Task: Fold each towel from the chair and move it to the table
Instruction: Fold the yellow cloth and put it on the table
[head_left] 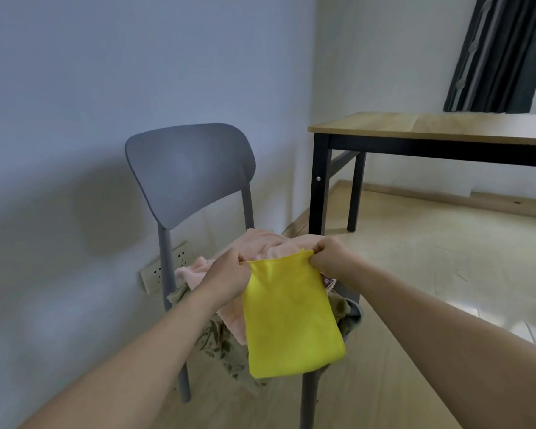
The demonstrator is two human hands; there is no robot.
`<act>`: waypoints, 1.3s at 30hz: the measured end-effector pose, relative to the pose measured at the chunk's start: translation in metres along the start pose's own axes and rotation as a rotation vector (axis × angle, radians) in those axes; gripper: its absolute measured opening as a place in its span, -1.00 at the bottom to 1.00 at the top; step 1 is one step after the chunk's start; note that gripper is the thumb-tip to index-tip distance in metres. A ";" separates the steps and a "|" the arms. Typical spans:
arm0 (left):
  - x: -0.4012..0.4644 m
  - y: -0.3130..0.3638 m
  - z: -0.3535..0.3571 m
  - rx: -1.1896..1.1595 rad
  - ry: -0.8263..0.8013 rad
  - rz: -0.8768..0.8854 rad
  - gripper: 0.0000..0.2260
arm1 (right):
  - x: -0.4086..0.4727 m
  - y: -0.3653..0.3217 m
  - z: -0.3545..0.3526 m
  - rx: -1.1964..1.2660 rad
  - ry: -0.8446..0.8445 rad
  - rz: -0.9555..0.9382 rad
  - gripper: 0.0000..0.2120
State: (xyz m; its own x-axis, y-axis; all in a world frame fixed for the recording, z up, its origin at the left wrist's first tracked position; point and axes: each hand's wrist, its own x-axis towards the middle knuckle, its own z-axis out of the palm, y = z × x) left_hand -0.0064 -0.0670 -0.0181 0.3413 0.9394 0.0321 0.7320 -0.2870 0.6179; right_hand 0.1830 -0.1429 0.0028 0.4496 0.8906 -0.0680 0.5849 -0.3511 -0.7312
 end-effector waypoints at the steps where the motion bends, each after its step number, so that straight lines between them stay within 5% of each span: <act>1: 0.007 -0.003 0.006 -0.037 -0.016 0.004 -0.88 | 0.007 0.002 0.003 0.003 -0.011 0.017 -0.79; 6: 0.027 -0.019 0.020 -0.166 -0.056 0.003 -0.91 | 0.020 0.015 0.008 0.344 -0.217 0.014 -0.67; 12: 0.014 -0.015 0.013 -0.184 0.025 0.128 -0.84 | 0.017 0.018 0.012 0.515 -0.130 -0.007 -0.89; 25: -0.098 0.025 -0.065 -0.004 0.181 0.645 -0.77 | -0.093 -0.016 -0.041 0.202 -0.169 -0.305 -0.63; 29: -0.132 0.035 -0.082 0.065 0.225 0.770 -0.76 | -0.133 -0.021 -0.053 -0.063 -0.151 -0.498 -0.77; 32: -0.151 0.035 -0.084 0.104 0.265 0.808 -0.77 | -0.152 -0.016 -0.054 -0.158 -0.117 -0.533 -0.75; 35: -0.165 0.033 -0.084 0.109 0.288 0.798 -0.78 | -0.172 -0.010 -0.054 -0.182 -0.102 -0.523 -0.97; 39: -0.184 0.030 -0.071 0.076 0.269 0.781 -0.80 | -0.195 0.007 -0.040 -0.199 -0.154 -0.438 -0.90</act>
State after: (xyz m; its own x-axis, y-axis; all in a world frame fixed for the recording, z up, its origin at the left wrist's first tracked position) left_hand -0.0892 -0.2347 0.0499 0.6222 0.4740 0.6230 0.3837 -0.8784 0.2851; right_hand 0.1263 -0.3303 0.0376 0.0376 0.9937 0.1059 0.8204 0.0298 -0.5710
